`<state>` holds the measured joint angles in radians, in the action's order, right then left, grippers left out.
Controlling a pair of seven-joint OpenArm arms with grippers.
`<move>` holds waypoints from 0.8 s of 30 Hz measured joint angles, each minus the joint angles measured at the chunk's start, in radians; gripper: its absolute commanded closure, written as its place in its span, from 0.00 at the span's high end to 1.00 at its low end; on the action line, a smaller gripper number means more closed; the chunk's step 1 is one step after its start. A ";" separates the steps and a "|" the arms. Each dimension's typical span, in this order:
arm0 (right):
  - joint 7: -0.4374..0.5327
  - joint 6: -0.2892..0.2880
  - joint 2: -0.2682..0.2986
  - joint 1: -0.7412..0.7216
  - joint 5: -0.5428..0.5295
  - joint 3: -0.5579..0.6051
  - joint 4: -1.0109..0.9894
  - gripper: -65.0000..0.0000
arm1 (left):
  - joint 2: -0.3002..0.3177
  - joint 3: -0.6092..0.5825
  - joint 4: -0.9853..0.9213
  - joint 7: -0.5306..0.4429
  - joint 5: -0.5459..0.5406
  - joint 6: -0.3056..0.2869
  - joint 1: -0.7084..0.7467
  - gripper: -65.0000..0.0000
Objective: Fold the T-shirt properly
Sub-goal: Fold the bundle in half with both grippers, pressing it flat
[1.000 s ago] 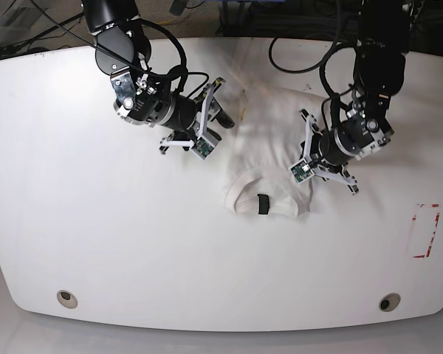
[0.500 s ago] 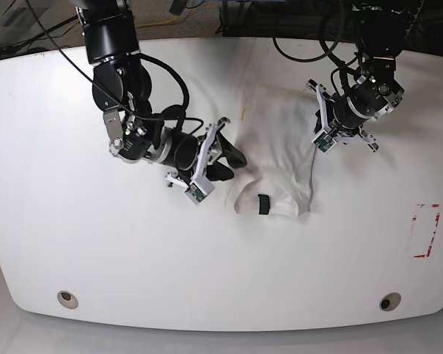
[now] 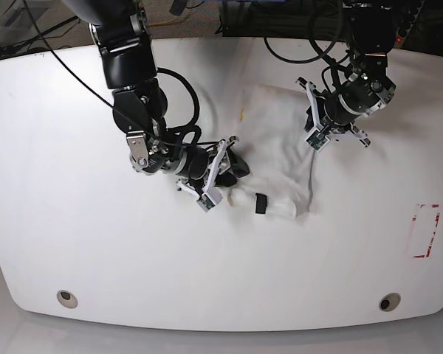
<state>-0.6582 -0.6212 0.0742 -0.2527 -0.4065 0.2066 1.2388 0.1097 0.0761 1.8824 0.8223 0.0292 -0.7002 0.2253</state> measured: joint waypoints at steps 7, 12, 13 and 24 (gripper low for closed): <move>0.172 -0.008 0.071 -0.007 0.118 0.000 -0.098 0.35 | 0.000 0.000 -0.026 0.000 0.000 0.000 0.011 0.07; 0.286 -0.008 0.089 -0.009 0.121 -0.004 -0.180 0.35 | 0.000 0.000 -0.066 0.001 0.000 0.000 0.017 0.07; 0.287 -0.008 0.089 -0.010 0.122 -0.004 -0.180 0.35 | 0.000 0.000 -0.066 0.000 -0.001 0.000 0.019 0.07; 0.068 -0.005 0.108 0.026 0.135 -0.105 0.113 0.35 | -0.002 -0.002 0.023 0.003 -0.007 0.000 0.001 0.10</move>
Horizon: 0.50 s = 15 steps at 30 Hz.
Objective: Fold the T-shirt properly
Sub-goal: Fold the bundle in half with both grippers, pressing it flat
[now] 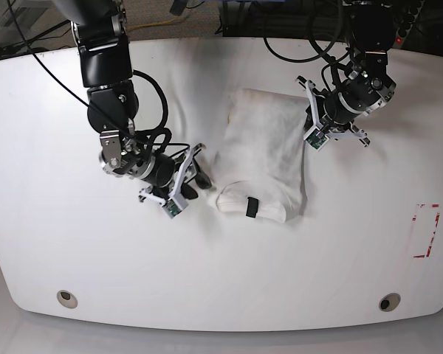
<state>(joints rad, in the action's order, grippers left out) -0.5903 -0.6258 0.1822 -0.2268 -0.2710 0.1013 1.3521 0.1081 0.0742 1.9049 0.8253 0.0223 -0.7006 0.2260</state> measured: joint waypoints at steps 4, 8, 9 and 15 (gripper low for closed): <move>-0.071 -0.003 0.001 0.019 -0.005 -0.077 0.134 0.35 | -0.043 0.008 0.000 0.016 0.020 0.005 -0.058 0.29; -0.122 -0.004 0.005 0.031 -0.001 -0.109 0.174 0.35 | -0.094 -0.028 0.001 0.009 0.011 0.004 -0.108 0.51; -0.124 -0.003 0.007 0.033 -0.002 -0.111 0.174 0.35 | -0.100 -0.042 0.000 0.008 0.011 0.003 -0.114 0.53; -0.128 -0.004 0.026 0.056 -0.001 -0.136 0.175 0.35 | -0.142 -0.180 -0.066 -0.032 0.007 0.248 -0.174 0.56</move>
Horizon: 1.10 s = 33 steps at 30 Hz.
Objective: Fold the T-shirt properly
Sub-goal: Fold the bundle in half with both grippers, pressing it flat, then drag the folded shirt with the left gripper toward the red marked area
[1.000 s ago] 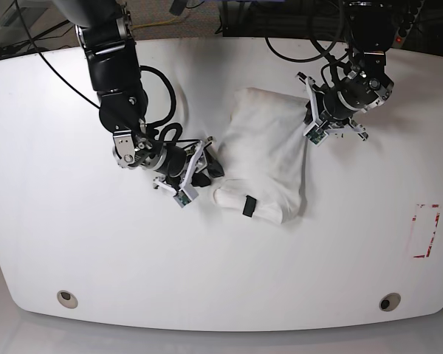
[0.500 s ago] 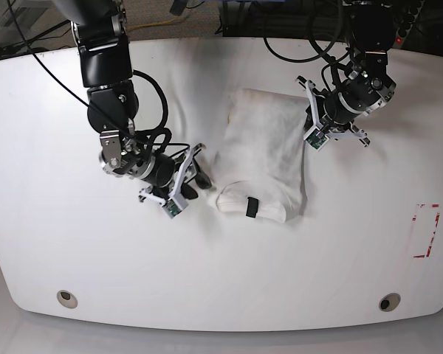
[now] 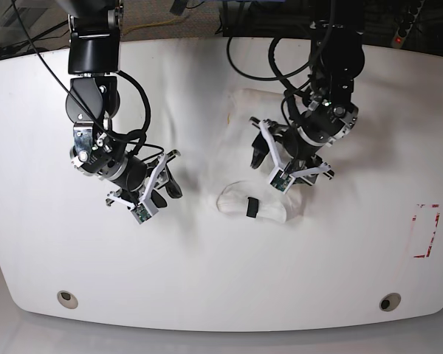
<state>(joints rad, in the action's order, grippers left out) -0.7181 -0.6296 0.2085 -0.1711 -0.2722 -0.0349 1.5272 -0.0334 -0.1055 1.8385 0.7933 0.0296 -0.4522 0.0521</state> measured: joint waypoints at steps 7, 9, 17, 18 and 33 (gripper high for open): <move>0.001 0.000 -0.003 0.024 -0.001 -0.060 0.000 0.35 | -0.023 -0.111 -0.123 -0.153 0.000 0.200 -0.002 0.72; 0.002 0.000 -0.003 0.032 0.000 -0.071 0.001 0.35 | -0.024 -0.143 -0.178 -0.173 -0.002 0.247 -0.002 0.74; 0.000 -0.051 -0.006 0.054 0.000 -0.124 0.002 0.35 | -0.016 -0.137 -0.402 -0.344 -0.008 0.283 -0.021 0.74; 0.000 -0.051 -0.006 0.054 0.000 -0.128 0.002 0.35 | -0.010 -0.131 -0.412 -0.352 -0.016 0.276 -0.025 0.74; -0.001 -0.051 -0.013 0.071 0.003 -0.153 0.063 0.35 | 0.266 0.170 -0.461 -0.402 -0.070 0.080 0.015 0.74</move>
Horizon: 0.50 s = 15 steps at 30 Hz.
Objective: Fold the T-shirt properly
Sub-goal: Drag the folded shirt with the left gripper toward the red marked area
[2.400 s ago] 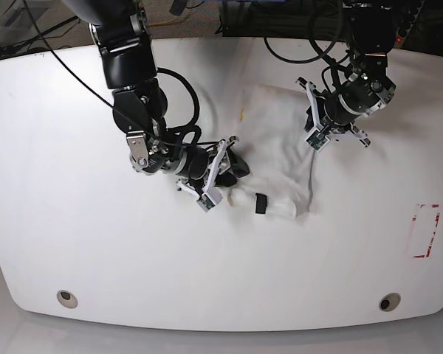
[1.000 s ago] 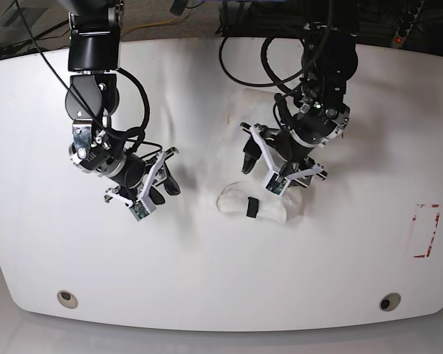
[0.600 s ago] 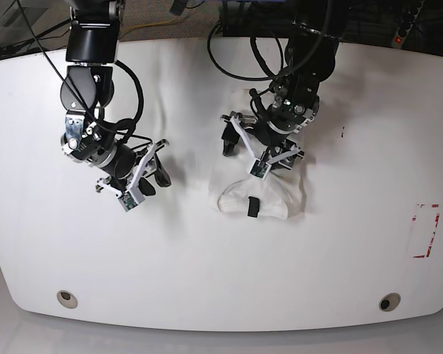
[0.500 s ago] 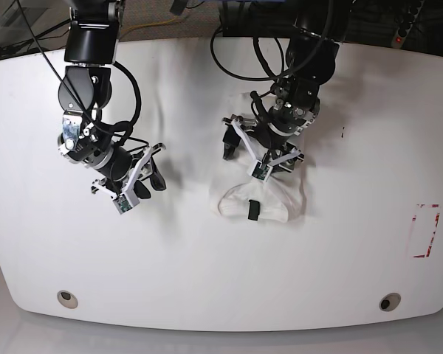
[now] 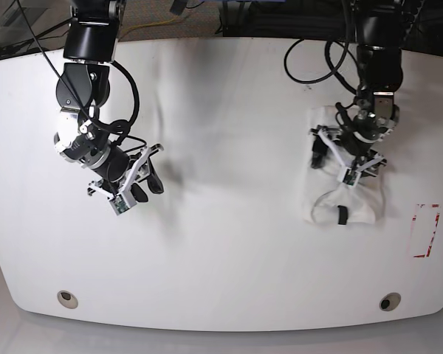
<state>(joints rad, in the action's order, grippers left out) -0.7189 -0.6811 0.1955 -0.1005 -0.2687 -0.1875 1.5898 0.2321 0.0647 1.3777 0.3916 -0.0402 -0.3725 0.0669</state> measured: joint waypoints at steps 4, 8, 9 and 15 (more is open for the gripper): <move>-0.001 0.000 0.002 0.009 0.000 -0.001 0.013 0.35 | 0.101 0.066 -0.038 -0.002 -0.026 -0.066 0.010 0.74; 0.005 0.000 0.001 0.027 -0.007 0.002 0.044 0.35 | 0.232 0.072 -0.147 -0.035 -0.072 -0.081 -0.010 0.74; 0.003 0.000 0.001 0.030 -0.006 0.002 0.044 0.35 | 0.251 0.077 -0.161 -0.035 -0.073 -0.068 -0.010 0.74; 0.000 0.000 -0.001 0.033 -0.004 0.003 0.045 0.35 | 0.387 0.073 -0.199 0.007 -0.111 -0.055 0.010 0.74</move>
<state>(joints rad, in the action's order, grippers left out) -0.7185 -0.6811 0.1944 -0.0673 -0.2729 -0.1841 1.6344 0.6193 0.1379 1.1790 0.3985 -0.1516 -0.4274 0.0772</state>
